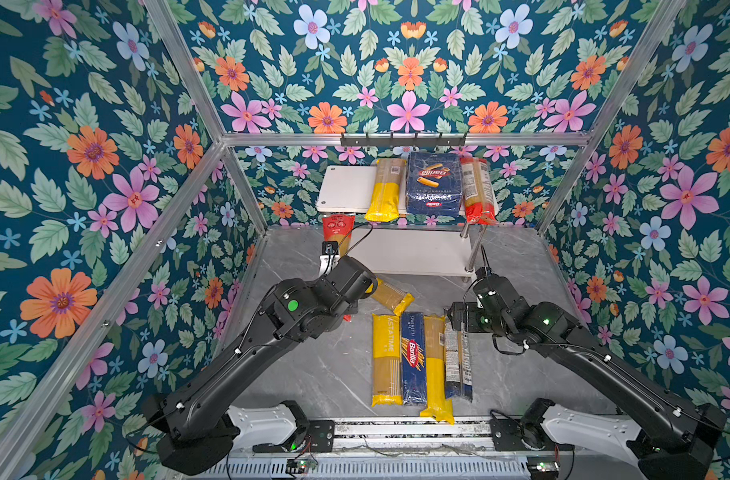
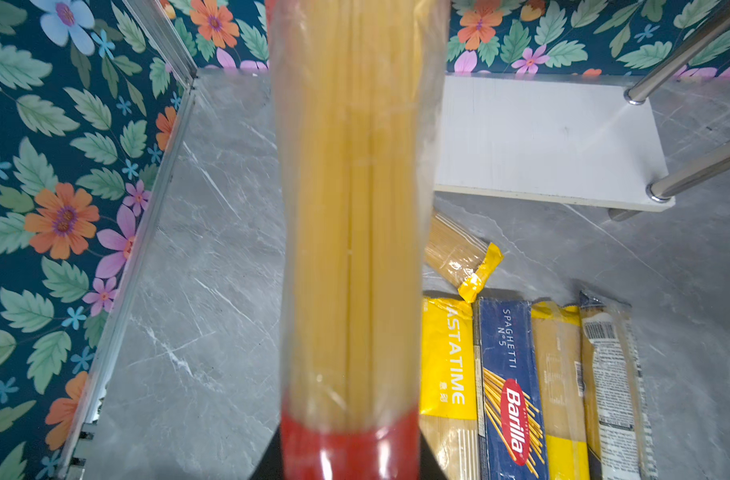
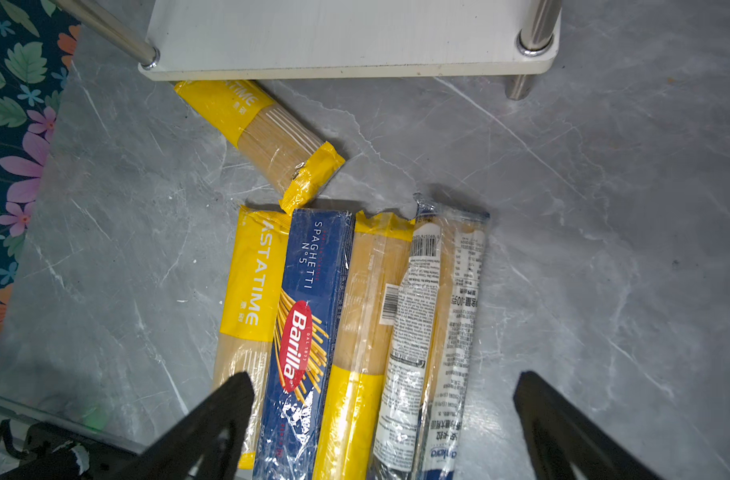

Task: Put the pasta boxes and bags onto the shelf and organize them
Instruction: 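Lift the upright red-and-yellow bag with the left gripper toward the top shelf, then stand the red-and-yellow bag beside the clear yellow-ended bag and open the left gripper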

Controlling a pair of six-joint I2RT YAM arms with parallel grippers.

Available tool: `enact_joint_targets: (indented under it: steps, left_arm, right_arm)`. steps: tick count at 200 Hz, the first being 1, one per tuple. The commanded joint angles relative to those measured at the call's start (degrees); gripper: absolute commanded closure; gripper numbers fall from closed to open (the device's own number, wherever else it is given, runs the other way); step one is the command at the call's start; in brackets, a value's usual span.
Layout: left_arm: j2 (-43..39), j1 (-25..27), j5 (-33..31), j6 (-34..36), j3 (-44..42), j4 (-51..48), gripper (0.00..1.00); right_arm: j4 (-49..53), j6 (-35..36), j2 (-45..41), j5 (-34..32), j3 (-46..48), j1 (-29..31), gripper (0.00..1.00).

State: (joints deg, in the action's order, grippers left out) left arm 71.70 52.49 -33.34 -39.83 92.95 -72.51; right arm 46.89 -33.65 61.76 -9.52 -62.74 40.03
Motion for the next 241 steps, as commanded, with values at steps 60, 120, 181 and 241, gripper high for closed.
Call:
enact_joint_targets:
  steps: [60, 120, 181, 241]
  left_arm:
    - [13.34, -10.91, 0.94, 17.18, 22.23, 10.07, 1.0]
    - [30.04, -20.32, 9.77, 25.59, 46.68, 12.95, 1.0]
    - [34.85, -25.04, 17.98, 29.29, 47.08, 22.94, 1.0]
    - [36.92, -25.66, 20.61, 30.7, 45.39, 28.19, 1.0]
  right_arm:
    - [0.15, 4.33, 1.17, 1.42, -2.53, -3.04, 0.01]
    - [-0.33, 5.95, 1.38, 5.06, -3.03, -7.68, 0.01]
    - [1.22, 6.79, 2.32, 3.81, -4.32, -9.59, 0.01]
    - [0.87, 6.66, 4.0, 3.72, -4.48, -10.3, 0.01]
